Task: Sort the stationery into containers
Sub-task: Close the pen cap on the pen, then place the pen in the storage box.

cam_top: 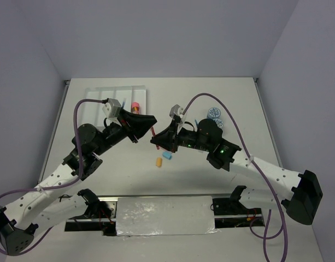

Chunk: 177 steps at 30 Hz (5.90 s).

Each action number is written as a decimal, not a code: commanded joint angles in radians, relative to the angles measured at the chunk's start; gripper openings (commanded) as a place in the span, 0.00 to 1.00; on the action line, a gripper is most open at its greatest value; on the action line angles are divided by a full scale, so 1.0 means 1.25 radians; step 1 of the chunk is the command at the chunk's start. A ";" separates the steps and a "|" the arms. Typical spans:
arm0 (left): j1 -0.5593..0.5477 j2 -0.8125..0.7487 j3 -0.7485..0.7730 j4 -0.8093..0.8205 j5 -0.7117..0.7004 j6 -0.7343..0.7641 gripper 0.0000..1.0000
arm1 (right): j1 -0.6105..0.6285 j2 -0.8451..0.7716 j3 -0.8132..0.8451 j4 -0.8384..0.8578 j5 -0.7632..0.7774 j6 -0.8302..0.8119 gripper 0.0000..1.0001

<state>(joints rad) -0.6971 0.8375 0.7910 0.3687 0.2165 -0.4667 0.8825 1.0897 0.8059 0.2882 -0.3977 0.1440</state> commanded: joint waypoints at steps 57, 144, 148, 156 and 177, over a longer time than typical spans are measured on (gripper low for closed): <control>-0.142 0.006 0.149 -0.212 -0.140 0.074 0.32 | 0.038 -0.031 0.088 -0.048 0.022 -0.002 0.00; -0.190 -0.086 -0.002 -0.374 -0.438 -0.006 0.00 | -0.042 0.071 0.087 0.140 -0.093 0.106 0.53; -0.147 -0.016 0.130 -0.415 -0.479 0.029 0.00 | -0.047 0.054 0.065 0.069 -0.025 0.074 0.82; 0.095 0.212 0.252 -0.424 -0.420 0.115 0.00 | -0.190 -0.098 -0.063 -0.132 0.151 0.101 1.00; 0.408 1.003 0.799 -0.528 -0.248 0.276 0.10 | -0.216 -0.382 -0.161 -0.359 0.116 0.128 1.00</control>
<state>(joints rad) -0.1944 2.0701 1.7634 -0.3161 -0.1074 -0.1291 0.6064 0.6300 0.5835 -0.1410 -0.2375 0.3199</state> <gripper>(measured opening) 0.190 0.996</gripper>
